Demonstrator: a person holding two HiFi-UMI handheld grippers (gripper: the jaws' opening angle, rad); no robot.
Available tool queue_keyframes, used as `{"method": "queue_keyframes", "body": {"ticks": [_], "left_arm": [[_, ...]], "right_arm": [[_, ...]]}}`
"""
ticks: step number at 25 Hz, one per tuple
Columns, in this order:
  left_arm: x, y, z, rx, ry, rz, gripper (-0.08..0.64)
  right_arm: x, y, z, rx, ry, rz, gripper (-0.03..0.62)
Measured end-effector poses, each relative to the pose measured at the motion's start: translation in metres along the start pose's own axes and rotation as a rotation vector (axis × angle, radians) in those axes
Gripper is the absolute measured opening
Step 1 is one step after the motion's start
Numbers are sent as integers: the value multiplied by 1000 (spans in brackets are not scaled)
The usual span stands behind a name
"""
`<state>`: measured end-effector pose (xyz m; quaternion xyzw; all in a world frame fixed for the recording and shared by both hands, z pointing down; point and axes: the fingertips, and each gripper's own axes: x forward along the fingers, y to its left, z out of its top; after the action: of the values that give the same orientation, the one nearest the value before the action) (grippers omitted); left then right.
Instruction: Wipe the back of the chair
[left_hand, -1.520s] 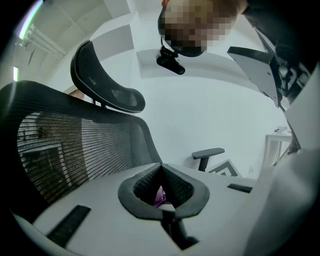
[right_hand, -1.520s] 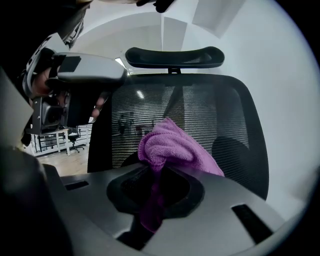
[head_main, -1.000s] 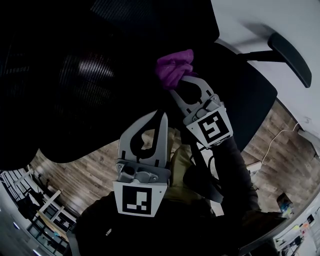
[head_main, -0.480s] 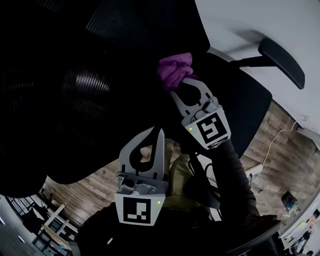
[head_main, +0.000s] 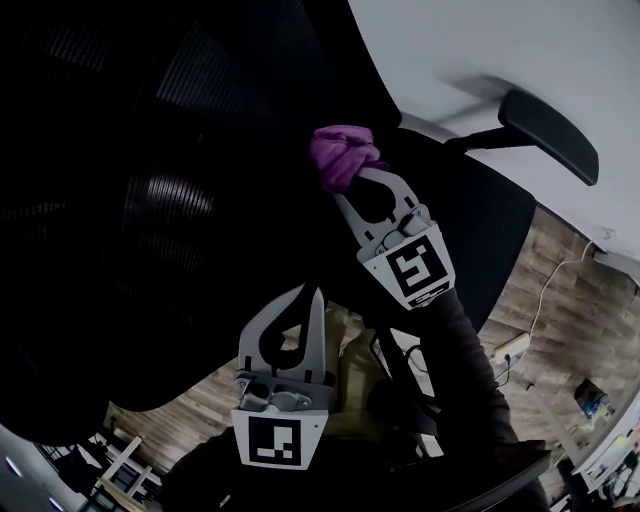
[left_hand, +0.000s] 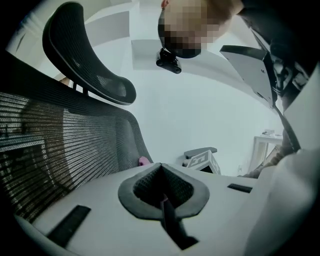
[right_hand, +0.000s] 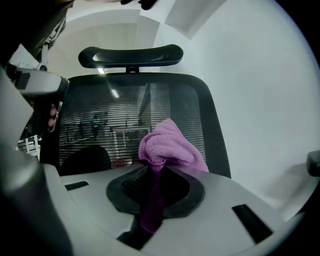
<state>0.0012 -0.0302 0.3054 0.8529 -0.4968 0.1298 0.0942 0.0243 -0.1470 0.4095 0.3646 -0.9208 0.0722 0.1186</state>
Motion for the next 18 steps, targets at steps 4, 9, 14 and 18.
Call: {"method": "queue_keyframes", "body": {"ticks": [4,9,14,18], "left_arm": [[4,4,4,4,-5,-11,9],[11,4,2,6,3,-23,9],[19,4,4,10,4,-37,9],[22,2,5,13,6,-55,9]], "right_arm": [[4,-10,5,18,-5,-28,44],[8,-27,5,23,-9,-58,44],[11,-43,6,21,-7,-84,44],[15,-51,9,19,-7,-102,44]]}}
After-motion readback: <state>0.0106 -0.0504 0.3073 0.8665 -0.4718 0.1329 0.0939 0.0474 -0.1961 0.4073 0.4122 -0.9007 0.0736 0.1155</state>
